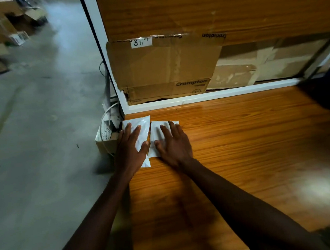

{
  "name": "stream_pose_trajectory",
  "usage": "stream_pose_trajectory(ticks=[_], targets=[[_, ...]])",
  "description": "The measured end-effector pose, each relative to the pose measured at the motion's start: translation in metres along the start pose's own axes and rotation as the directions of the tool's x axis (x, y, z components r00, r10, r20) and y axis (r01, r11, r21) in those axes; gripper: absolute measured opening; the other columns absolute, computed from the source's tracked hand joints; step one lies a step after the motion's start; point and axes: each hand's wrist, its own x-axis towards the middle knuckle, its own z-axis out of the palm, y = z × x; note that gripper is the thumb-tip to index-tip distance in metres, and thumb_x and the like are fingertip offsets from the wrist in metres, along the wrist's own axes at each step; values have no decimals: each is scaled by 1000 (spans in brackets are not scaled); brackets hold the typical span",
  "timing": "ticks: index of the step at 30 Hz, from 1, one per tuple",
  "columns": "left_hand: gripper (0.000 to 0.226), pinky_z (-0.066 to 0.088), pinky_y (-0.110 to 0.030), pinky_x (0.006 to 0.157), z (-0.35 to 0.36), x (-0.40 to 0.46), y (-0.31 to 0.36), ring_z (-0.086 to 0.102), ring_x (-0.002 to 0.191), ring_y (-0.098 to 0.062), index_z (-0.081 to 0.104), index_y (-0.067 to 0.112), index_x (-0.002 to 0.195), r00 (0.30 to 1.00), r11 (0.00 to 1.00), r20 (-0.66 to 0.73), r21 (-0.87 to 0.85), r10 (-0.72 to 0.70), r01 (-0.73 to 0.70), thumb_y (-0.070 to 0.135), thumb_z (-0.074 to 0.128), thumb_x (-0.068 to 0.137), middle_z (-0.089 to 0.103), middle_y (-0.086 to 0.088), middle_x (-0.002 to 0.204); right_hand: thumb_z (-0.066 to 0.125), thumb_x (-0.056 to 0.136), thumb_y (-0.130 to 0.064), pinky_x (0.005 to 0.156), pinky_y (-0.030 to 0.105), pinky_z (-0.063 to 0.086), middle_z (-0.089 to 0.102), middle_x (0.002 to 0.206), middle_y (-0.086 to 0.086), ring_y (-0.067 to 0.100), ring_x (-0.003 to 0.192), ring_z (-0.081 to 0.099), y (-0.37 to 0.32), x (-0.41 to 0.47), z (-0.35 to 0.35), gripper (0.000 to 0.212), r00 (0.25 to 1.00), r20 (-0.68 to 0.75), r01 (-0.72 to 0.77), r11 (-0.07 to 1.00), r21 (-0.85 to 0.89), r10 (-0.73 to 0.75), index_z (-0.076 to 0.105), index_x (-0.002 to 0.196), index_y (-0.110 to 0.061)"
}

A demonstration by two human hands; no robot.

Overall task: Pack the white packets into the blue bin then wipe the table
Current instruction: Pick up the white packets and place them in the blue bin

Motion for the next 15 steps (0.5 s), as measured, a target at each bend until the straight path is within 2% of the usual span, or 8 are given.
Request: stream_pose_trajectory(ticks=[3,7,10,15], targets=[[63,33,-52,112,-6,-3,-13,26,144,-30,39,24,148,1000,1000,-9,17,11,-11,35,65,91,27,-4,159,28,97,-68,121,60,5,-15,167,5,36,153,-13,-13,18,19,73,993,112,-33,996,-84,42,3,158,-37],[65,36,-52,110,-10,-6,-21,30,143,-31,41,22,147,999,999,-23,30,27,-27,33,68,89,29,-6,158,28,94,-73,116,67,-4,-31,162,5,41,146,-30,-16,27,40,79,984,136,-87,978,-187,114,-7,157,-40],[65,35,-50,109,-10,-8,-18,30,143,-31,41,22,146,999,999,-20,24,31,-31,33,69,88,30,-5,158,31,95,-68,118,67,0,-30,163,7,45,144,-32,-11,23,44,78,986,117,-90,974,-208,116,-5,157,-38],[63,33,-49,110,-4,-13,-4,27,144,-30,41,24,146,999,999,-10,-10,39,-39,31,67,90,30,-4,158,35,95,-65,121,62,10,-16,167,7,51,145,-22,5,-5,27,74,988,117,-82,984,-158,101,4,158,-38]])
